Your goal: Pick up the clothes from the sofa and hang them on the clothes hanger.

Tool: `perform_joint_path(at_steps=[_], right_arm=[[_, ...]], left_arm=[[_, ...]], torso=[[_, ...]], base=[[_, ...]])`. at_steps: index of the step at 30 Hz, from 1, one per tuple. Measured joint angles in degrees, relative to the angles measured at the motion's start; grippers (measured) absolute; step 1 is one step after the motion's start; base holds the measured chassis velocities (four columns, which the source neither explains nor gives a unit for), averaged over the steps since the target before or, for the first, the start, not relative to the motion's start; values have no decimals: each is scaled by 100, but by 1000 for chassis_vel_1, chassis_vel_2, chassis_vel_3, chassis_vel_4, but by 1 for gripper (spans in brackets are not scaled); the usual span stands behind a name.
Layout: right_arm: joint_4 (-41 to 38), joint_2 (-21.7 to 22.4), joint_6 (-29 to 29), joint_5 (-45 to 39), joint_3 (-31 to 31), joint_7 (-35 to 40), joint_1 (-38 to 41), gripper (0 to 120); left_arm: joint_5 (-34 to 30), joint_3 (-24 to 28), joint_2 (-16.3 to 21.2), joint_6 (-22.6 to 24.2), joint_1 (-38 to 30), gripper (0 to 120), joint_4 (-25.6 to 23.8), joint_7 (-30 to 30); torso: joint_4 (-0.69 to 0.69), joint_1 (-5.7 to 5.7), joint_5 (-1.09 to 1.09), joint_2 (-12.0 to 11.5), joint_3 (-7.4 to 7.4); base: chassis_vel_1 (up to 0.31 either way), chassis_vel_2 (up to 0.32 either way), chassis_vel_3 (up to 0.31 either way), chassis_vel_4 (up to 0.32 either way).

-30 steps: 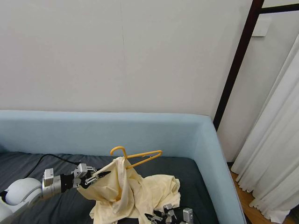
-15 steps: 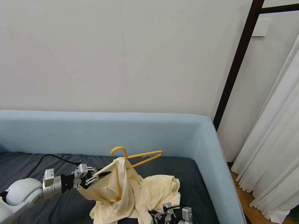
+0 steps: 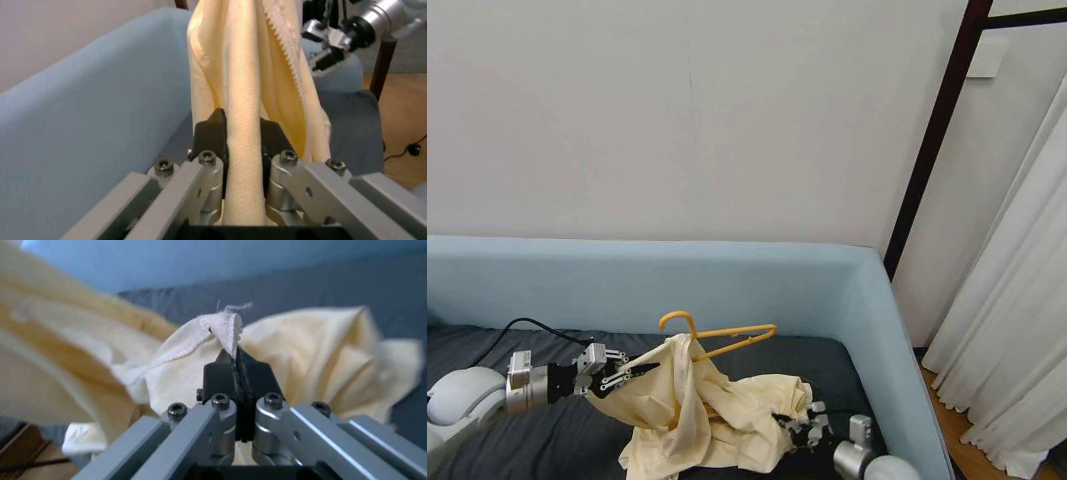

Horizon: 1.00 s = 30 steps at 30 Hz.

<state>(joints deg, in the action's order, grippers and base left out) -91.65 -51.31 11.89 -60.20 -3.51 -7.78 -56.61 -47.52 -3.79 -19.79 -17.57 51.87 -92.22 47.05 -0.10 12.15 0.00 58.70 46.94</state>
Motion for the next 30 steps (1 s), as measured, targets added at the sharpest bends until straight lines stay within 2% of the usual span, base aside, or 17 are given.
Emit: perform_joint_path(at_steps=[5,12,19,26,30], right_arm=[[-335,348,185,-200,238,334,165,0],[-666,591,540,-562,326,824,516,0],[-1167,945,733,-576,479,1118,851,0],[-1825,1264,802,-492,670,1283,836,0],[-2285,1432,936,-455,757,1506,787,0]], left_arm=[[-79,-47,131,-185,-34,6,-36,253],[-104,-133,282,-382,-75,6,-103,539],[85,-204,328,-455,-121,6,-239,764],[316,-220,268,-454,-134,6,-191,734],[549,-190,256,-374,-156,6,-113,518]], torso=[[2,0,0,0,0],[2,0,1,0,0],[2,0,0,0,0],[1,0,-1,1,0],[1,0,0,1,0]], base=[[0,0,0,0],[0,0,0,0],[0,0,0,0],[0,0,0,0],[0,0,0,0]])
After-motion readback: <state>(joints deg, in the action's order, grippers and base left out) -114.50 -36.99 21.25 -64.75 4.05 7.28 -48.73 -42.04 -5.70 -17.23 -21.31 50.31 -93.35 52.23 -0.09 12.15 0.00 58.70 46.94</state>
